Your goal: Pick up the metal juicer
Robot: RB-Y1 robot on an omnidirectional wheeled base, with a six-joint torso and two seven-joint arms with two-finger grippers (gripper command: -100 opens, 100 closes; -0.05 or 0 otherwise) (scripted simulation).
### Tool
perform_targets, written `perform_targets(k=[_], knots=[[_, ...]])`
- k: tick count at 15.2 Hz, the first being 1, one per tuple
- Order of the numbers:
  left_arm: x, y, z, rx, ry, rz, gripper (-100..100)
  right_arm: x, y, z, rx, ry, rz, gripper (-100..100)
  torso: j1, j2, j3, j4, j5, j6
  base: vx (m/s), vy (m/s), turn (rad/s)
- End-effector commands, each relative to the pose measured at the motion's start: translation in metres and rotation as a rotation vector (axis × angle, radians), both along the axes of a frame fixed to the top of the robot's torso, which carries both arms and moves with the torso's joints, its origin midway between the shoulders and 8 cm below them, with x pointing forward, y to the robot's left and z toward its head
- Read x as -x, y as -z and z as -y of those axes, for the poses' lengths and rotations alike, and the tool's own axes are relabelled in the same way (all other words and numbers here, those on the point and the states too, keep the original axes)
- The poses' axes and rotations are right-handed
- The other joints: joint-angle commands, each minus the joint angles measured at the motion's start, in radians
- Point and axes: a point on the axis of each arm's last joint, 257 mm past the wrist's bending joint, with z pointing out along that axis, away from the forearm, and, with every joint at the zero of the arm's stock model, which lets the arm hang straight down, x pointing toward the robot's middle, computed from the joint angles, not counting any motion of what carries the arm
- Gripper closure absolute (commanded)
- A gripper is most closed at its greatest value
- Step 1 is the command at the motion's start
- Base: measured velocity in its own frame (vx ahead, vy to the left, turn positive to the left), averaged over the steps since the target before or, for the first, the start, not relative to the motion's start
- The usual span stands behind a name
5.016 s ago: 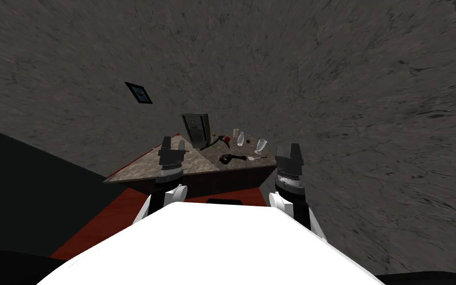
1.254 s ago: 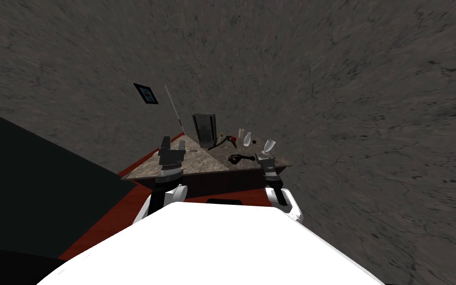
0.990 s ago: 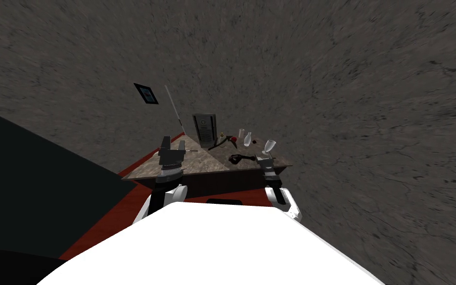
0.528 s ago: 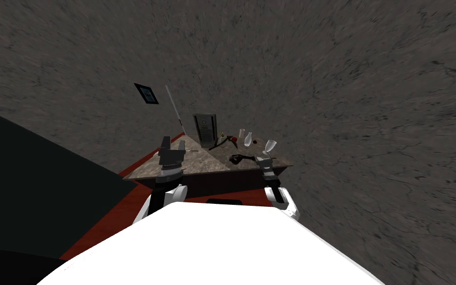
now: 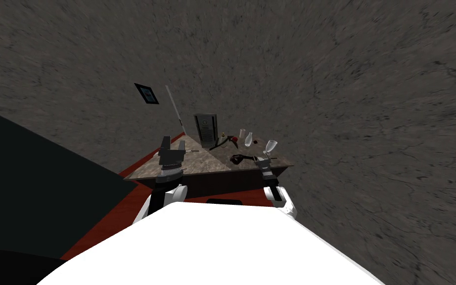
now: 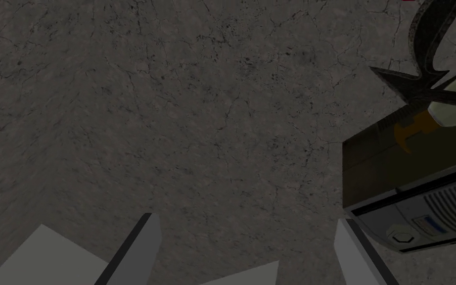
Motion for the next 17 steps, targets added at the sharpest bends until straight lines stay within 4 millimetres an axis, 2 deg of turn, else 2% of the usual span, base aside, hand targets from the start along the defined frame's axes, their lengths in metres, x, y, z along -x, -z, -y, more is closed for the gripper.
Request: perform_targets(k=[1,2,3,6,7,9,10,12,13,15,16,17], knots=[[0.0,0.0,0.0,0.0,0.0,0.0,0,-0.003,0.008,0.001,0.055,0.022,-0.01,-100,0.0,0.0,0.0,0.0,0.0,0.0,0.002,0.024,0.001],[0.0,0.0,0.0,0.0,0.0,0.0,0,-0.003,0.008,0.001,0.07,0.028,-0.008,-100,0.0,0.0,0.0,0.0,0.0,0.0,0.001,0.019,-0.001],[0.0,0.0,0.0,0.0,0.0,0.0,0,-0.008,0.019,0.002,0.101,0.04,-0.028,-100,0.0,0.0,0.0,0.0,0.0,0.0,0.002,0.023,-0.002],[0.0,0.0,0.0,0.0,0.0,0.0,0,-0.008,0.019,0.002,0.144,0.056,-0.022,-100,0.0,0.0,0.0,0.0,0.0,0.0,0.002,0.02,-0.001],[0.0,0.0,0.0,0.0,0.0,0.0,0,-0.012,0.03,0.001,0.18,0.069,-0.041,-100,0.0,0.0,0.0,0.0,0.0,0.0,0.001,0.017,-0.001],[0.0,0.0,0.0,0.0,0.0,0.0,0,-0.012,0.03,0.001,0.214,0.082,-0.036,-100,0.0,0.0,0.0,0.0,0.0,0.0,0.003,0.019,-0.001],[0.0,0.0,0.0,0.0,0.0,0.0,0,-0.016,0.041,0.001,0.242,0.091,-0.055,-100,0.0,0.0,0.0,0.0,0.0,0.0,0.002,0.02,-0.003],[0.0,0.0,0.0,0.0,0.0,0.0,0,-0.016,0.041,0.001,0.279,0.104,-0.05,-100,0.0,0.0,0.0,0.0,0.0,0.0,0.005,0.02,-0.001],[0.0,0.0,0.0,0.0,0.0,0.0,0,-0.02,0.051,-0.001,0.304,0.11,-0.068,-100,0.0,0.0,0.0,0.0,0.0,0.0,0.005,0.019,-0.003],[0.0,0.0,0.0,0.0,0.0,0.0,0,-0.02,0.051,-0.001,0.341,0.123,-0.063,-100,0.0,0.0,0.0,0.0,0.0,0.0,0.005,0.021,-0.002],[0.0,0.0,0.0,0.0,0.0,0.0,0,-0.023,0.061,-0.003,0.364,0.129,-0.08,-100,0.0,0.0,0.0,0.0,0.0,0.0,0.01,0.02,-0.005],[0.0,0.0,0.0,0.0,0.0,0.0,0,-0.023,0.061,-0.003,0.382,0.135,-0.077,-100,0.0,0.0,0.0,0.0,0.0,0.0,0.011,0.021,-0.003]])
